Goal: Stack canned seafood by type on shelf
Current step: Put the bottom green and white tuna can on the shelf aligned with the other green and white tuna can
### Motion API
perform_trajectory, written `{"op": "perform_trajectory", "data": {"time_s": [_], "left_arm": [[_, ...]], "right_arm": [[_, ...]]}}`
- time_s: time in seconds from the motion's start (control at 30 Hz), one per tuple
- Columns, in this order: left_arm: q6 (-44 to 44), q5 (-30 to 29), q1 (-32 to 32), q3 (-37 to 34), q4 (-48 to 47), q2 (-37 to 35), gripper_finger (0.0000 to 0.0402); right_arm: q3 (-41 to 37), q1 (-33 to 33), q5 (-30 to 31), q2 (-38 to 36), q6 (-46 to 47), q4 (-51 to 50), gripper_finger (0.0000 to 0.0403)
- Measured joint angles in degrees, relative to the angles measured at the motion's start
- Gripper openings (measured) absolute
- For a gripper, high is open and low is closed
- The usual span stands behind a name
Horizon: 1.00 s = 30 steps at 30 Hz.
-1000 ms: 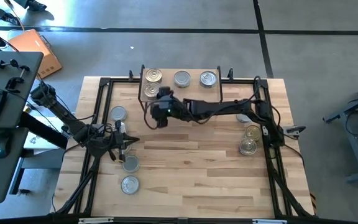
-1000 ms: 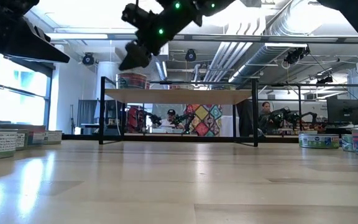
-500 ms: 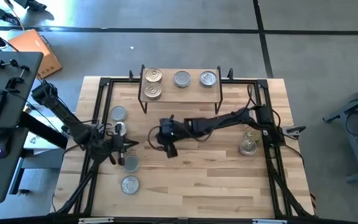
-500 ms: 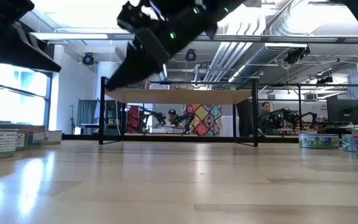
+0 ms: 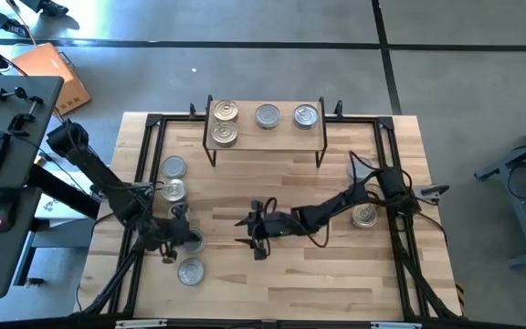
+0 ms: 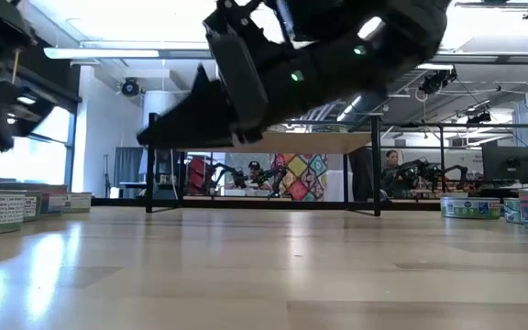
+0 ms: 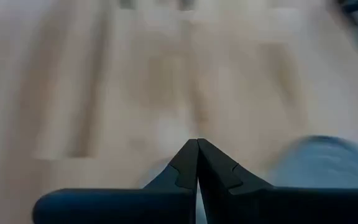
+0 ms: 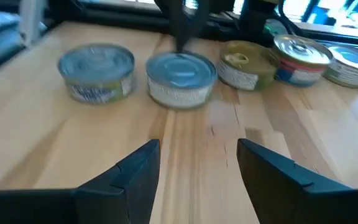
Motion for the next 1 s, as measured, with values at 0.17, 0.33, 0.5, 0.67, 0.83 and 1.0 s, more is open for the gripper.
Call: {"op": "perform_trajectory", "data": {"time_s": [0.17,0.33,0.5,0.67,0.83,1.0], "left_arm": [[-12.0,0.9,-2.6,0.3,-3.2,0.5,0.0000],[-16.0,-0.2,-2.7,0.3,-4.6,5.1,0.0000],[-14.6,-2.0,-0.6,0.4,1.3,12.9,0.0000],[-3.1,-5.4,4.4,0.3,16.1,20.2,0.0000],[16.5,-9.8,12.6,0.2,42.1,26.6,0.0000],[24.8,-5.3,16.5,0.2,51.0,25.5,0.0000]], "right_arm": [[-0.1,0.9,3.3,0.0,-1.5,0.2,0.0206],[0.6,1.0,3.3,0.0,-2.4,0.1,0.0206],[2.9,1.8,3.4,0.0,-4.6,-0.3,0.0205],[5.9,2.4,4.2,0.0,-5.5,-7.2,0.0205],[9.3,2.7,9.5,0.0,-4.0,-14.7,0.0205],[10.4,3.5,11.9,0.0,-3.1,-19.8,0.0205]]}}
